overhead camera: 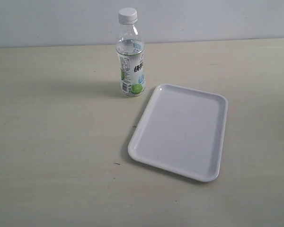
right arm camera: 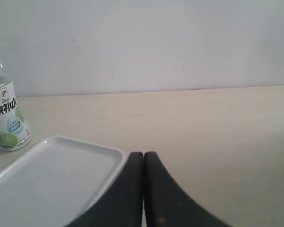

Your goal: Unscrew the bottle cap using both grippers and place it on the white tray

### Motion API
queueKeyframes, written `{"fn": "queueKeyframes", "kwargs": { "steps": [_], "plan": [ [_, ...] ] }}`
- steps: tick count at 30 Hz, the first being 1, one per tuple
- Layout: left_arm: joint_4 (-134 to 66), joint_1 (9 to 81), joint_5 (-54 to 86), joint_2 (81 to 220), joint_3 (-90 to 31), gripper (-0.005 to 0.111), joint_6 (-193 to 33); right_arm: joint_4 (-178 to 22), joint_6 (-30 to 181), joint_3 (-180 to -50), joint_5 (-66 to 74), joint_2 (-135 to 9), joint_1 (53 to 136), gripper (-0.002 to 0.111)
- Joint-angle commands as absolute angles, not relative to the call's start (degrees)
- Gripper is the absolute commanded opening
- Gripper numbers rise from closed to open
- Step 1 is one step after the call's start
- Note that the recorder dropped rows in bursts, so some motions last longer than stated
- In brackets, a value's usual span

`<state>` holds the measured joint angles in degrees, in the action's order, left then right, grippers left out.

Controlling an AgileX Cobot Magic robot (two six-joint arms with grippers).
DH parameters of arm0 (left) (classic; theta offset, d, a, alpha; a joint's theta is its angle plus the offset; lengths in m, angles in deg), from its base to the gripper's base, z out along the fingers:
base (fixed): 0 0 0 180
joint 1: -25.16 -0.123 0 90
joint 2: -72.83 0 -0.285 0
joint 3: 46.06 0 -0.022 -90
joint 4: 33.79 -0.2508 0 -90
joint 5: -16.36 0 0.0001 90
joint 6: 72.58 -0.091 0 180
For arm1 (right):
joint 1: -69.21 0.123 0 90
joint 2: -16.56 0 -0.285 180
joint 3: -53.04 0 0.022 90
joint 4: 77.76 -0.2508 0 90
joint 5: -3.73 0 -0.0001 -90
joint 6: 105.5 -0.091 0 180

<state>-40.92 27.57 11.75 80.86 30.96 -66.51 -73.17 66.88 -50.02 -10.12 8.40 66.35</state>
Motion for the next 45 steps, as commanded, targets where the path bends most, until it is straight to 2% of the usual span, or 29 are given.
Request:
{"fn": "queueKeyframes", "kwargs": {
  "steps": [1, 23, 31, 37, 45],
  "plan": [
    [-41.08, 27.57, 11.78, 80.62, 31.16, 0.0, -66.31, -73.15, 67.12, -49.74, -9.82, 8.77, 66.08, 0.0],
    [-41.08, 27.57, 11.78, 80.62, 31.16, 0.0, -66.31, -73.15, 67.12, -49.74, -9.82, 8.77, 66.08, 0.0],
    [-40.37, 27.57, 24.04, 80.62, 31.16, 0.0, -58.48, -73.16, 66.89, -49.74, -9.82, 8.77, 66.08, 0.0],
    [-40.37, 27.57, 25.1, 80.62, 31.16, 0.0, -49.6, -73.16, 66.91, -49.74, -9.93, 8.77, 66.08, 0.0],
    [-40.21, 27.57, 33.37, 80.62, 31.16, 0.0, -41.67, -73.16, 66.91, -49.74, -9.93, 8.77, 66.08, 0.0]
  ]
}}
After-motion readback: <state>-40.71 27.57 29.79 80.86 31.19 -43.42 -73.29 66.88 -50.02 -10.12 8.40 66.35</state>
